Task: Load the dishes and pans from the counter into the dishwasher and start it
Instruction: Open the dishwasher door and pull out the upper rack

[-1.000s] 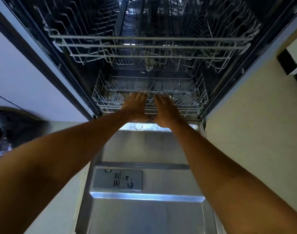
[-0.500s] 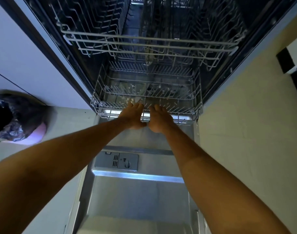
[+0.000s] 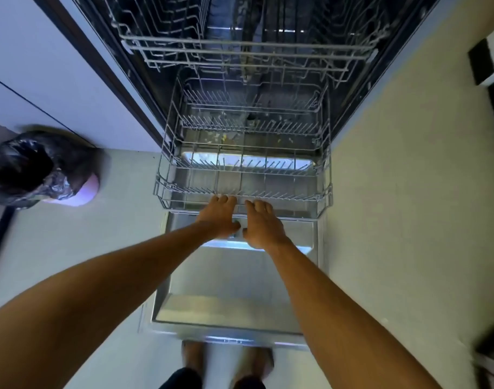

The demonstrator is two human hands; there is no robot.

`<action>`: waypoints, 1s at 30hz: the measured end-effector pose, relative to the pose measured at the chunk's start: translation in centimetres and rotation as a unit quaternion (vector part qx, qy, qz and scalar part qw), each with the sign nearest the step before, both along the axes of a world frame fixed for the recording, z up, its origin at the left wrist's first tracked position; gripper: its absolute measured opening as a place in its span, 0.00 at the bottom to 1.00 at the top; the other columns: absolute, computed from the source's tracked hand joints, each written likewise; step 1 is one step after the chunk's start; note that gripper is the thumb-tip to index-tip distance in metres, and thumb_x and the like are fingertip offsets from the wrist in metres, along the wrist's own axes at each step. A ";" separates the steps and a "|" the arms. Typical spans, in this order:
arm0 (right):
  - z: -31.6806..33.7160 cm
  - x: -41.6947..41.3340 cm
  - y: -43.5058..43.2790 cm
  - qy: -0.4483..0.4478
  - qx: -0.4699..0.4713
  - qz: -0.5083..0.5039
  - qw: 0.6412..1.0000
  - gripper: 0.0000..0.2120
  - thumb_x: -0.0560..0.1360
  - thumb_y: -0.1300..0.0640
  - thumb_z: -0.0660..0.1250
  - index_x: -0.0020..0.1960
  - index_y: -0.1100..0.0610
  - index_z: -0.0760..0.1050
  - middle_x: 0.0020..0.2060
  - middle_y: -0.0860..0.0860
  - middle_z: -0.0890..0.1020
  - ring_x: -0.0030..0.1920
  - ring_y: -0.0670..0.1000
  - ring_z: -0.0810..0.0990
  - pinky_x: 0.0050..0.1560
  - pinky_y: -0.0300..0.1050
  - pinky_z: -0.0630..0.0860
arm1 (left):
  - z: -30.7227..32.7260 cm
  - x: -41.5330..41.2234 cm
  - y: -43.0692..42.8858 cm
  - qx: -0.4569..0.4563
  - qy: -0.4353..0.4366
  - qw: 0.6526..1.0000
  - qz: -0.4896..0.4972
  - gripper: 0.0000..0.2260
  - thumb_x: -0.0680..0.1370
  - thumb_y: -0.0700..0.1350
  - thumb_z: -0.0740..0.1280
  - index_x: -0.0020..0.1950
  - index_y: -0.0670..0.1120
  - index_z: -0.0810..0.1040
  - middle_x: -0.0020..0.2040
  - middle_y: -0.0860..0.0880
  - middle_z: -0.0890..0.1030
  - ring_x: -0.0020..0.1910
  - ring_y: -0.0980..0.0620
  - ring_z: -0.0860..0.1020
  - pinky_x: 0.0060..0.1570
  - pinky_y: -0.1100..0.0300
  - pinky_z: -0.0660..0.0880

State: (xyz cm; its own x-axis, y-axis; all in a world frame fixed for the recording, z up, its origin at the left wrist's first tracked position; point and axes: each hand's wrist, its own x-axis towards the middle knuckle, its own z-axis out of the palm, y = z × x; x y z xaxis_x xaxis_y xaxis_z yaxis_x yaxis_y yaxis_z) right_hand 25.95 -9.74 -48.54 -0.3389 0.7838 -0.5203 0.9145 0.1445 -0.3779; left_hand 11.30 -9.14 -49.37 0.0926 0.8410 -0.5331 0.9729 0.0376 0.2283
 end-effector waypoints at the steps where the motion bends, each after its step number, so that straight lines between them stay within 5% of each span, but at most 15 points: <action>1: 0.1 0.0 -0.9 -0.001 -0.007 -0.004 1.000 0.36 0.78 0.52 0.67 0.80 0.55 0.53 0.78 0.54 0.58 0.79 0.58 0.52 0.72 0.58 0.67 | 0.2 0.1 -0.9 -0.008 -0.003 1.000 0.004 0.30 0.73 0.52 0.70 0.72 0.45 0.65 0.70 0.43 0.70 0.69 0.41 0.66 0.64 0.47 0.71; 7: 0.6 0.2 -6.1 -0.006 -0.054 -0.017 0.998 0.39 0.78 0.52 0.69 0.81 0.54 0.51 0.79 0.53 0.56 0.80 0.56 0.50 0.73 0.55 0.65 | 1.3 0.9 -6.3 -0.041 -0.010 0.999 0.025 0.30 0.75 0.52 0.71 0.74 0.46 0.65 0.72 0.45 0.68 0.71 0.42 0.65 0.66 0.46 0.70; 18: 0.9 1.4 -13.2 0.026 -0.038 -0.047 0.998 0.32 0.79 0.53 0.67 0.79 0.53 0.59 0.75 0.53 0.64 0.76 0.55 0.59 0.70 0.51 0.69 | 1.1 1.0 -12.6 -0.072 -0.031 0.996 0.039 0.27 0.75 0.53 0.69 0.72 0.47 0.68 0.68 0.45 0.73 0.68 0.43 0.69 0.65 0.49 0.71; 30: 3.6 0.7 -10.0 0.041 -0.081 -0.062 0.994 0.29 0.80 0.52 0.66 0.78 0.52 0.62 0.74 0.52 0.65 0.73 0.56 0.64 0.67 0.53 0.71 | 4.7 -0.5 -10.8 -0.031 -0.090 0.991 0.091 0.21 0.76 0.50 0.69 0.69 0.48 0.72 0.67 0.46 0.74 0.67 0.45 0.70 0.63 0.51 0.71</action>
State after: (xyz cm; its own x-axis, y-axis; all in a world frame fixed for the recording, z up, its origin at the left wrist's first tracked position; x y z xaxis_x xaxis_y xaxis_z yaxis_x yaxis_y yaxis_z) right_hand 26.65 -19.75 -44.92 -0.2907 0.7305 -0.6179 0.8866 -0.0371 -0.4610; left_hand 10.84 -19.93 -44.65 0.0410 0.8180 -0.5737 0.8928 0.2277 0.3886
